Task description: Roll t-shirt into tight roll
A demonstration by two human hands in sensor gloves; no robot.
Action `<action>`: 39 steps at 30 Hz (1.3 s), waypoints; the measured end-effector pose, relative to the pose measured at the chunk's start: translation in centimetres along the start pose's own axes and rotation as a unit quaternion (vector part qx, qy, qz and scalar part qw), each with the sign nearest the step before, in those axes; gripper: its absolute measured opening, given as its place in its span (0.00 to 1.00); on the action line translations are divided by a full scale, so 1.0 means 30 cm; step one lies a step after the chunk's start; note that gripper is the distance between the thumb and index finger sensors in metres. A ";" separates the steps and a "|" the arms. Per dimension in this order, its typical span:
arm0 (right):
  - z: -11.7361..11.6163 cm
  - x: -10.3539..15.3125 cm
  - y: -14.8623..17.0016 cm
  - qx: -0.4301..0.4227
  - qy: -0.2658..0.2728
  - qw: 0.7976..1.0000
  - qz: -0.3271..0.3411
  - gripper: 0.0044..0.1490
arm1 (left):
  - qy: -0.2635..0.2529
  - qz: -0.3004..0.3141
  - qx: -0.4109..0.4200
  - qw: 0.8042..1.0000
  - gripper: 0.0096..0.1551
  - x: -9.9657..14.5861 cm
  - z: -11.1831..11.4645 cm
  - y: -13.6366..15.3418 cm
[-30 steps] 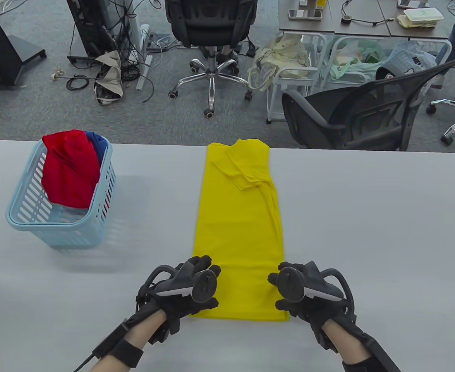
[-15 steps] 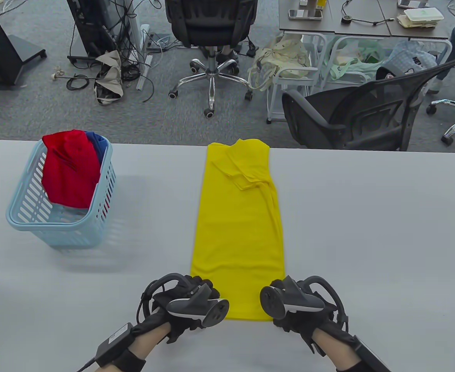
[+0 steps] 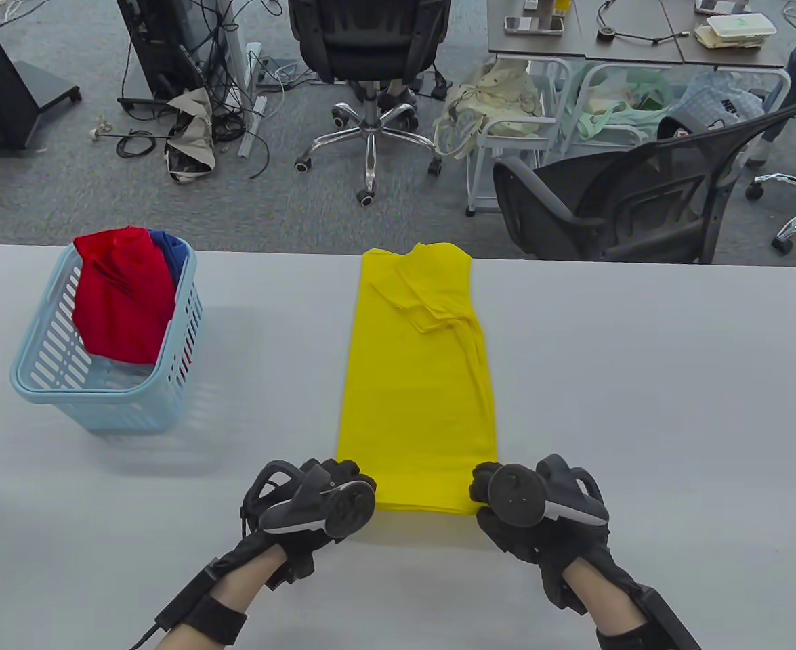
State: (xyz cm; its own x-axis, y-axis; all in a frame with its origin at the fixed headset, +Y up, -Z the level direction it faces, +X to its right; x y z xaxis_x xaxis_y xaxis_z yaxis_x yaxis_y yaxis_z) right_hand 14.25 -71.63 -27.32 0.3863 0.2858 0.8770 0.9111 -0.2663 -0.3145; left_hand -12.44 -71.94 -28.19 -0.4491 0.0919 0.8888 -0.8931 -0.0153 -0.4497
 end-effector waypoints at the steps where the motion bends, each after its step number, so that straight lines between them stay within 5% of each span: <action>1: 0.014 0.005 0.004 -0.021 0.004 1.000 0.006 0.23 | -0.010 -0.004 0.018 1.000 0.24 0.002 -0.014 0.008; 6: 0.075 0.035 0.039 -0.105 0.035 0.994 0.025 0.24 | -0.060 0.023 0.142 0.988 0.24 -0.005 -0.053 0.038; 10: 0.079 0.035 0.055 -0.128 0.036 0.991 0.020 0.25 | -0.088 0.025 0.161 0.983 0.23 -0.014 -0.062 0.043; 14: 0.062 0.015 0.083 -0.168 0.031 0.985 0.005 0.27 | -0.065 0.035 0.185 0.980 0.24 -0.033 -0.040 0.054; 19: 0.014 -0.008 0.111 -0.253 -0.005 0.967 -0.018 0.27 | 0.018 0.046 0.299 0.953 0.23 -0.057 0.011 0.083; 25: -0.009 -0.009 0.115 -0.394 -0.087 0.915 0.020 0.28 | 0.169 0.117 0.457 0.865 0.23 -0.042 0.018 0.107; 28: 0.004 -0.006 0.106 -0.397 -0.096 0.912 0.025 0.28 | 0.199 0.134 0.469 0.850 0.24 -0.023 -0.012 0.118; 29: 0.010 -0.008 0.107 -0.385 -0.091 0.918 0.018 0.28 | 0.192 0.126 0.466 0.854 0.24 -0.021 -0.021 0.124; 33: 0.042 -0.037 0.116 -0.259 -0.060 0.963 -0.039 0.27 | 0.077 0.008 0.259 0.963 0.25 -0.029 -0.067 0.154; 35: 0.060 -0.052 0.113 -0.205 -0.043 0.976 -0.060 0.27 | 0.051 -0.036 0.154 0.986 0.24 -0.047 -0.081 0.146; 39: 0.105 -0.097 0.096 -0.109 -0.010 0.988 -0.108 0.26 | 0.026 -0.063 0.058 0.996 0.24 -0.116 -0.096 0.114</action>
State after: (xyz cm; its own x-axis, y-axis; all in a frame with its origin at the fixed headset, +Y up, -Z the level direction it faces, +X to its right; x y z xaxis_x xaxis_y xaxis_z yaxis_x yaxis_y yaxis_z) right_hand 16.21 -70.34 -31.94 0.1916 0.3746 0.9072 0.9205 -0.3894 -0.0336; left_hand -13.87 -69.44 -33.07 -0.3336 0.1519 0.9304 -0.9409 -0.1141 -0.3188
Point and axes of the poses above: the tracker on the back of each hand, its own y axis roughly to the little-finger side, its own x axis roughly from the fingertips to the wrist, z = x × y, the point moved 1 cm from there along -x, roughly from the wrist to the fingertips, and after that the axes turned 8 degrees about -z, right-handed, at the moved point
